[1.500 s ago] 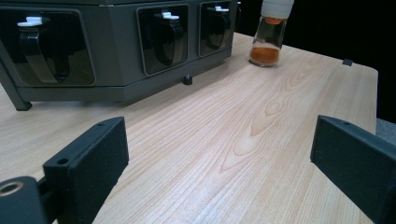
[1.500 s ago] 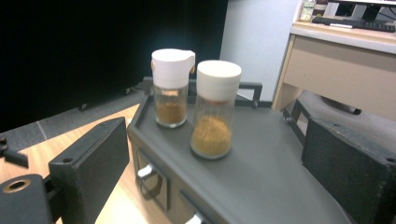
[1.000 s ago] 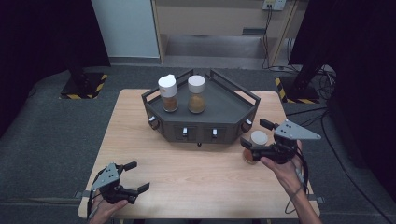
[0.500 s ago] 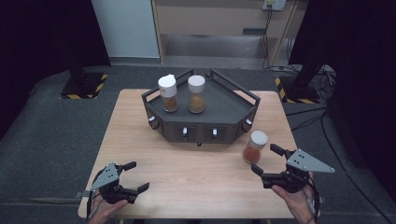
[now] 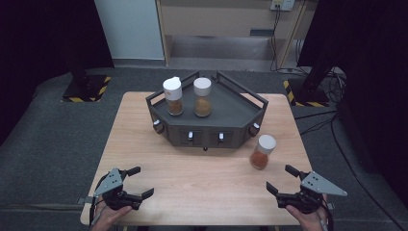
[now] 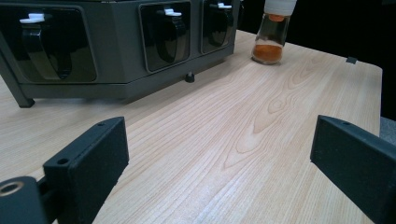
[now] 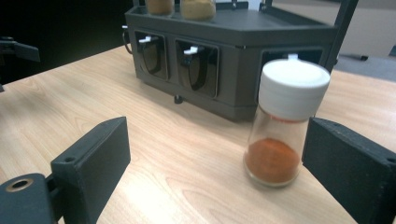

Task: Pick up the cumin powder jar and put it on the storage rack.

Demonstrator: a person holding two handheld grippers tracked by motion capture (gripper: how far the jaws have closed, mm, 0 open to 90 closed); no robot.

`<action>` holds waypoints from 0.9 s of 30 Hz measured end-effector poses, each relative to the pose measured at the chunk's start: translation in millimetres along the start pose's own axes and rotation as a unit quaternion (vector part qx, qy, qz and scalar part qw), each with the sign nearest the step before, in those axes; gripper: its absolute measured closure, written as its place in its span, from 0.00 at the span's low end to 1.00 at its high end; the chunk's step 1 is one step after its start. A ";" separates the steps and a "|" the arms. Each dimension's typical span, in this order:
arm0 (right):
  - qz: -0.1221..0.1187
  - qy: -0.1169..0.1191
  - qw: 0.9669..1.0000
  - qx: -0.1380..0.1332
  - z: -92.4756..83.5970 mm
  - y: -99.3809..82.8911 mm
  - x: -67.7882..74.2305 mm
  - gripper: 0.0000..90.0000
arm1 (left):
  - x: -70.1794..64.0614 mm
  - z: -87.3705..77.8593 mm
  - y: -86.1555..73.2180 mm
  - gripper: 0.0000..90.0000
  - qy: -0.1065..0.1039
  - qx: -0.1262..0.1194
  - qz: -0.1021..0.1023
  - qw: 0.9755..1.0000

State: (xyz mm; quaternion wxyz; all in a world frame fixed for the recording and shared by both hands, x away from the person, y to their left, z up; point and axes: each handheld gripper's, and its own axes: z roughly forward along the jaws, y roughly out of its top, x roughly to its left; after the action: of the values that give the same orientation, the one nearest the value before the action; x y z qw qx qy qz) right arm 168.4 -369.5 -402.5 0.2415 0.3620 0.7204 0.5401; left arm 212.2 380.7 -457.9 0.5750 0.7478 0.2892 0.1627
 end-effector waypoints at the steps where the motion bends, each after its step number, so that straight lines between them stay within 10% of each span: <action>1: 0.000 -0.001 1.000 0.000 0.3 -2.0 -0.2 0.09 | 0.0 0.1 0.0 0.03 0.000 0.000 0.000 1.000; 27: 0.006 0.001 1.000 0.002 5.6 -21.1 -6.7 0.09 | 0.0 0.7 -0.2 0.03 -0.003 -0.003 0.003 1.000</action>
State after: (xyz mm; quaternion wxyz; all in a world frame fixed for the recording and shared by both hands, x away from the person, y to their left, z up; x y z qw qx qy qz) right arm 171.2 -374.5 -424.6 0.2367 0.3658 0.7200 0.5402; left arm 212.6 380.3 -458.3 0.5773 0.7476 0.2850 0.1632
